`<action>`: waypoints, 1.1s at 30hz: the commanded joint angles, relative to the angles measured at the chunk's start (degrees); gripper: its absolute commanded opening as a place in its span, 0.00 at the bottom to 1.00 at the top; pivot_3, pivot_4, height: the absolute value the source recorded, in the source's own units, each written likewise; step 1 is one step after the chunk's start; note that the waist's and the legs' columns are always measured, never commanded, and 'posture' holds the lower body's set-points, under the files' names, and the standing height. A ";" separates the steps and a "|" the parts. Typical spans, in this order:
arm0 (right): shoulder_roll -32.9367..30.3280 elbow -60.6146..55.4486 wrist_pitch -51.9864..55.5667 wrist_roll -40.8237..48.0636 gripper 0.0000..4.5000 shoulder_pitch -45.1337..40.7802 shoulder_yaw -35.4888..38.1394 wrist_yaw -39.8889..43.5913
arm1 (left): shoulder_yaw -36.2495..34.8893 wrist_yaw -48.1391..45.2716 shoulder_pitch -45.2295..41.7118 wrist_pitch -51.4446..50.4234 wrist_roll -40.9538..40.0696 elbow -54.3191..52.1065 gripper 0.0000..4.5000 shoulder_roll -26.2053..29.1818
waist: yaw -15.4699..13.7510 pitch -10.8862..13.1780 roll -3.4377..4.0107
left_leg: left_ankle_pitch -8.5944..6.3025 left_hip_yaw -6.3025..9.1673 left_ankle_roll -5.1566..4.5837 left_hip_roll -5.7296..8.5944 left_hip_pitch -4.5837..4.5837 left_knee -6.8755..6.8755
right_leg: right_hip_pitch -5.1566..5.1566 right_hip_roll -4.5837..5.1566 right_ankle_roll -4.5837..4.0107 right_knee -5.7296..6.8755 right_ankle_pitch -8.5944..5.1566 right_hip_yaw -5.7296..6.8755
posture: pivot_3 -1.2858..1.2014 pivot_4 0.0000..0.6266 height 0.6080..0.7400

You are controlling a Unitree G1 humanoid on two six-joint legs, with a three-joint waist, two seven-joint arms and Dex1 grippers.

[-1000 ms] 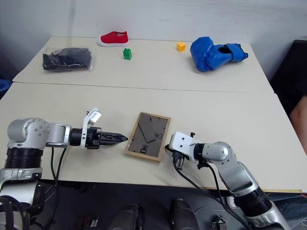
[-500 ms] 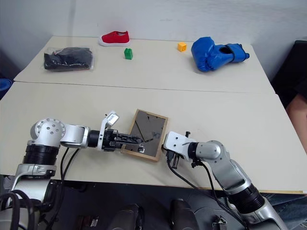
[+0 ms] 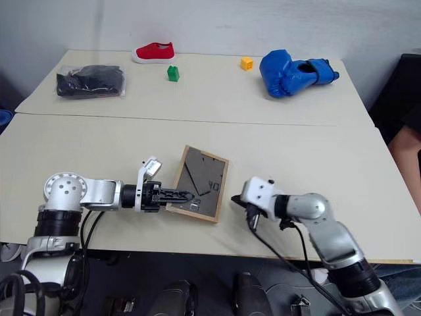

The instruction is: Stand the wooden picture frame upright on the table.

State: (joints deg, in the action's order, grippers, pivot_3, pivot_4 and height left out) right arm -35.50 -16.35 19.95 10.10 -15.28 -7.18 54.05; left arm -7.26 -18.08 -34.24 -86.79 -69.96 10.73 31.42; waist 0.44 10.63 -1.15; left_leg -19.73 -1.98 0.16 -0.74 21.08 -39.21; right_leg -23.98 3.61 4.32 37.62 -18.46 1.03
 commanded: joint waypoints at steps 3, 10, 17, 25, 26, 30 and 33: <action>-0.34 -5.29 9.74 22.00 0.36 -2.96 11.89 4.69 | 9.46 -24.14 6.55 30.64 19.71 -14.69 0.28 8.00 | 0.44 0.00 0.00 | 0.06 -0.02 0.12 -0.03 -0.07 0.03 | 0.01 -0.05 -0.01 -0.16 -0.01 -0.01 | 0.52 0.24 1.00; 3.24 1.04 12.73 25.87 0.89 -19.50 8.40 5.07 | 15.00 -33.49 8.64 48.64 33.01 -13.50 0.28 6.83 | 0.72 0.01 0.02 | 0.04 -0.03 0.01 -0.03 -0.25 0.08 | 0.19 0.02 -0.06 -0.21 -0.03 -0.07 | 0.52 0.24 1.00; 8.94 6.45 8.38 23.40 0.99 -27.86 2.94 7.49 | 15.34 -35.48 9.34 48.15 35.10 -12.69 0.28 5.62 | -0.24 0.00 0.01 | -0.08 0.06 -0.22 -0.02 0.13 0.03 | 0.02 0.10 0.02 -0.16 0.01 0.00 | 0.52 0.24 1.00; 11.51 6.76 -0.09 18.08 0.99 -26.90 -2.19 10.26 | 15.10 -35.46 8.97 44.53 34.49 -11.58 0.28 5.37 | -0.09 0.00 0.01 | -0.10 0.03 -0.26 0.00 0.06 0.01 | 0.05 0.13 0.04 -0.13 0.02 0.02 | 0.52 0.24 1.00; 11.34 6.56 -0.63 17.51 0.99 -26.24 -2.61 10.36 | 14.92 -35.38 9.05 44.06 34.27 -11.92 0.28 5.32 | -0.09 0.00 0.01 | -0.10 0.03 -0.26 0.00 0.06 0.01 | 0.05 0.13 0.04 -0.13 0.02 0.02 | 0.52 0.24 1.00; 10.62 7.14 -0.93 15.89 0.99 -25.30 -3.64 10.42 | 14.46 -35.17 9.14 43.99 34.54 -12.97 0.28 4.76 | -0.07 -0.01 -0.01 | -0.10 0.04 -0.26 -0.01 0.05 0.01 | 0.06 0.13 0.04 -0.14 0.02 0.02 | 0.52 0.24 1.00; 10.13 7.26 -0.28 16.33 0.99 -25.11 -3.75 11.28 | 14.06 -34.74 9.08 43.72 34.48 -13.39 0.28 4.30 | -0.07 -0.01 -0.01 | -0.10 0.04 -0.26 -0.01 0.03 0.01 | 0.07 0.13 0.04 -0.14 0.02 0.02 | 0.52 0.24 1.00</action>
State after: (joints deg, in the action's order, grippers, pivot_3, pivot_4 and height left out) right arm -24.36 -8.68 18.98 26.51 -41.33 -10.30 64.12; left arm 5.90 -54.30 -26.30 -41.96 -37.96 -1.99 35.79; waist 0.37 10.62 -1.16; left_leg -19.84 -1.93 -0.10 -0.75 21.11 -39.20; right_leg -23.91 3.74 4.36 37.48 -18.43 1.06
